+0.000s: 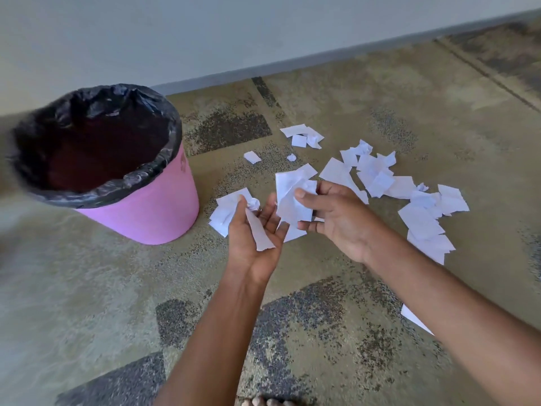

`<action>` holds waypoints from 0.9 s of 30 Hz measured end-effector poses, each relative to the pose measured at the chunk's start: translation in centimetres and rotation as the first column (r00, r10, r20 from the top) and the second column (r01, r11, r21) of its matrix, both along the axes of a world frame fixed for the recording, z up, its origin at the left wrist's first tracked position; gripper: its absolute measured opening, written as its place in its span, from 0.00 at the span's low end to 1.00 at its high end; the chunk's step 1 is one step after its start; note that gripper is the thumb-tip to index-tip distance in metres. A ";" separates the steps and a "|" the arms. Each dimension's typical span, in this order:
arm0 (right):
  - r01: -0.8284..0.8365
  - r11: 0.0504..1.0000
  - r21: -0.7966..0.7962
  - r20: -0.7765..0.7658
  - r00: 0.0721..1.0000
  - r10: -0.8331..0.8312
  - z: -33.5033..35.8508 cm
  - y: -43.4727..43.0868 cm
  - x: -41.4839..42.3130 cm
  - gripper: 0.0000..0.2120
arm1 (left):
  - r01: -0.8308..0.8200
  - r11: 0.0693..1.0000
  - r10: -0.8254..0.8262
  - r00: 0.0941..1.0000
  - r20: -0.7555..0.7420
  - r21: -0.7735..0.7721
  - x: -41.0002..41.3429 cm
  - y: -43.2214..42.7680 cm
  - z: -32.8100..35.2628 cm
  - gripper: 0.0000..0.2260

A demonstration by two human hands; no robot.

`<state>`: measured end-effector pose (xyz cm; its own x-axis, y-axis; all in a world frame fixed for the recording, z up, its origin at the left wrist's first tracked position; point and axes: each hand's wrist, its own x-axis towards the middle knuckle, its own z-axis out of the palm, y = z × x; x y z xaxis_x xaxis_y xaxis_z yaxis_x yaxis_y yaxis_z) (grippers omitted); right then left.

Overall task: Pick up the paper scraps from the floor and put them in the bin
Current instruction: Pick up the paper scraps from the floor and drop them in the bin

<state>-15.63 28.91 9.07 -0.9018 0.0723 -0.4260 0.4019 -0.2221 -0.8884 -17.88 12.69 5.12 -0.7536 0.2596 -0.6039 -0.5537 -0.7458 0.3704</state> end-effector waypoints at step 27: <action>-0.205 0.855 -0.476 -0.015 0.974 0.225 12.1 -19.3 -10.2 0.36 | -0.486 0.870 0.472 0.869 -0.148 -0.080 -9.5 -15.6 14.5 0.39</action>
<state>-25.84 9.58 21.15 -0.8531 -0.3403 -0.3956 0.5210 -0.5140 -0.6814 -27.37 -2.90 19.62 -0.8364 -0.2147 -0.5043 -0.0852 -0.8580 0.5065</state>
